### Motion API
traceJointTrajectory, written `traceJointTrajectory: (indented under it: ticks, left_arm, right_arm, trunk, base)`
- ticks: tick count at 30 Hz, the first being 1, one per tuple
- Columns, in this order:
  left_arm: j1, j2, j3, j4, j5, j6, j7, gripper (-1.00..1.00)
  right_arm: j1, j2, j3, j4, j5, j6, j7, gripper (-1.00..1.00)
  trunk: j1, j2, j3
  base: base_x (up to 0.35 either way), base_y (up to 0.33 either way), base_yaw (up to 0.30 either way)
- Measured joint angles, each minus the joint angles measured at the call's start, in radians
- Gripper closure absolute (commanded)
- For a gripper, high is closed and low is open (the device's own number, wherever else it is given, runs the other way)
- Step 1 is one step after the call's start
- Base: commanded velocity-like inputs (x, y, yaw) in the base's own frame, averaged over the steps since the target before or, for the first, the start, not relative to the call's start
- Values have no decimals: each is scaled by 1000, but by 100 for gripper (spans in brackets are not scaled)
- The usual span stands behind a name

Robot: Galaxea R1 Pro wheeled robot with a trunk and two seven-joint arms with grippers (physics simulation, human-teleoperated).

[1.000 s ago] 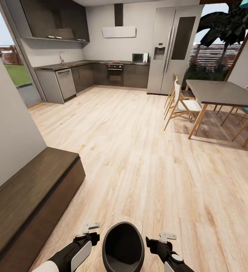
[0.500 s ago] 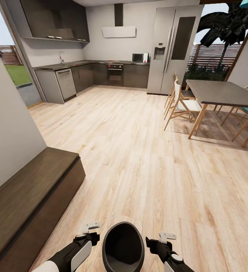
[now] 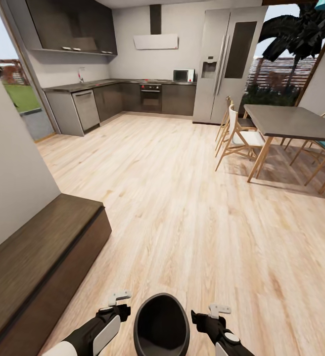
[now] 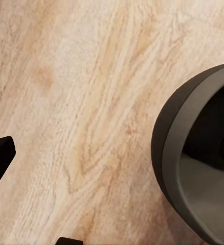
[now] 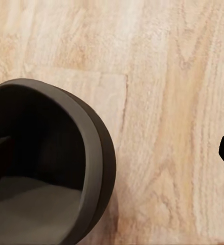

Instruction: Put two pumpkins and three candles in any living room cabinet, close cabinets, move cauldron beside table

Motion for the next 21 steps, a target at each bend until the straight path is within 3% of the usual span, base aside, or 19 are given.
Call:
traceJointTrajectory:
  ticks: [7,11,14,21]
  left_arm:
    - [0,-3,0,0,-1,1,0,-100]
    - [0,-3,1,0,-1,0,0,-100]
    - [0,-3,1,0,-1,0,0,-100]
    - [0,-3,1,0,1,-3,0,-100]
  right_arm:
    - [0,5,2,4,0,12,-8,-100]
    - [0,6,2,74,0,14,-10,-100]
    - [0,8,2,164,5,9,-11,-100]
    - [0,9,6,193,16,4,-10,-100]
  trunk:
    - [0,0,0]
    - [0,0,0]
    - [12,-21,-9]
    - [38,-70,-31]
  base:
    - [15,0,0]
    - [1,0,0]
    - [0,0,0]
    - [0,0,0]
